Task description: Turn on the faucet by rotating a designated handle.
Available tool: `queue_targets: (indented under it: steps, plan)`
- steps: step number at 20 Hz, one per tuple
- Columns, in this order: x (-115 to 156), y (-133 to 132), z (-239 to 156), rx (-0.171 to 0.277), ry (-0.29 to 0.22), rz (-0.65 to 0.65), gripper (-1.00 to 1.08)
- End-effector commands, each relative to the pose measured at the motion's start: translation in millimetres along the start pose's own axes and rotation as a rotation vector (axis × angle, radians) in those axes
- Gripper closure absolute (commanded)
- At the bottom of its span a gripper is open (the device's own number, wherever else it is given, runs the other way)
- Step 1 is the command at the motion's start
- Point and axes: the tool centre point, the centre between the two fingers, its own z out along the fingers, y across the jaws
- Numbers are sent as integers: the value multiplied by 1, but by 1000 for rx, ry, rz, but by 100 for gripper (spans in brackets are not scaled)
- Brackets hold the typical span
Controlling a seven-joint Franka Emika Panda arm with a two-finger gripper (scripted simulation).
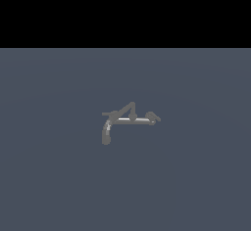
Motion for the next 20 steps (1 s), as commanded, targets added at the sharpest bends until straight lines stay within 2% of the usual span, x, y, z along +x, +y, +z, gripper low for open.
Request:
queue_targets:
  steps: [1, 11, 20]
  plan:
    - [0, 0, 0, 0, 0, 0, 108]
    - [7, -10, 15, 1, 1, 54, 108]
    - [29, -34, 54, 3, 4, 197, 108]
